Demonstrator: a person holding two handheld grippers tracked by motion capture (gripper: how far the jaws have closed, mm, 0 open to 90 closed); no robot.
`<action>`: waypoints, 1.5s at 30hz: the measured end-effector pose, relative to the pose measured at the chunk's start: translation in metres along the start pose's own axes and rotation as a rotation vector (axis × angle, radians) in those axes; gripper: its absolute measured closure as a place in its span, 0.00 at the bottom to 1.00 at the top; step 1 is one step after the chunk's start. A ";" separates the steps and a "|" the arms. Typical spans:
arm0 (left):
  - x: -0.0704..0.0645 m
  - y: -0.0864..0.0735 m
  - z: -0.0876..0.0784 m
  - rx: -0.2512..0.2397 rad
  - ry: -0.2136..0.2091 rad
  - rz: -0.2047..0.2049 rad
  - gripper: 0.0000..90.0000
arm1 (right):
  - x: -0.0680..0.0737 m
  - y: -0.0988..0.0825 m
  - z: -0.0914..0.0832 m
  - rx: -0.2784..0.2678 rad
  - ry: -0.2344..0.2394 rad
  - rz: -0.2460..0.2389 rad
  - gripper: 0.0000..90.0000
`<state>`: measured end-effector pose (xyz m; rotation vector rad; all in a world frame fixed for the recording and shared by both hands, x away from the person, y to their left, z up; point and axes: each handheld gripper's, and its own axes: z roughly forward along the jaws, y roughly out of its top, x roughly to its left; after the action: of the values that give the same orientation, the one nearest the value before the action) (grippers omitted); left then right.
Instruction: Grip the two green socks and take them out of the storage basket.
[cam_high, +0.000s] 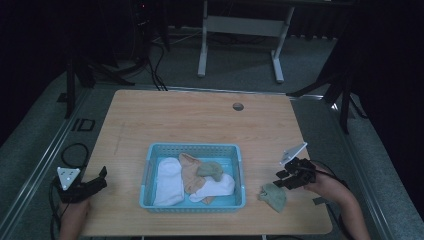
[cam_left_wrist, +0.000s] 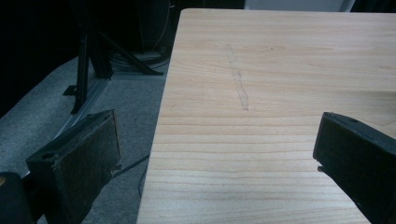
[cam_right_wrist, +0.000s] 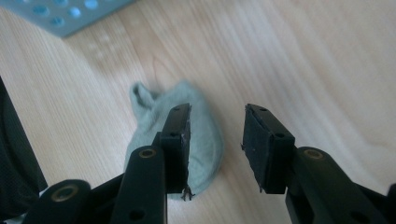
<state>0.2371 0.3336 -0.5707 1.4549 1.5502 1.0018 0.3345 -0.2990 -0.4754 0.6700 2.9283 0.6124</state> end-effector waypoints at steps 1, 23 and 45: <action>0.000 0.000 0.000 0.000 0.000 0.000 0.00 | 0.001 0.004 -0.002 -0.004 -0.001 -0.007 0.68; 0.000 0.000 0.000 -0.004 -0.007 0.001 0.00 | 0.023 0.077 -0.017 -0.042 0.021 -0.150 0.68; 0.001 0.000 -0.001 -0.006 -0.014 0.003 0.00 | 0.041 0.141 0.022 -0.022 0.060 -0.257 0.69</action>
<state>0.2364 0.3341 -0.5707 1.4574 1.5341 0.9947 0.3579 -0.1570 -0.4393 0.2700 2.9871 0.6455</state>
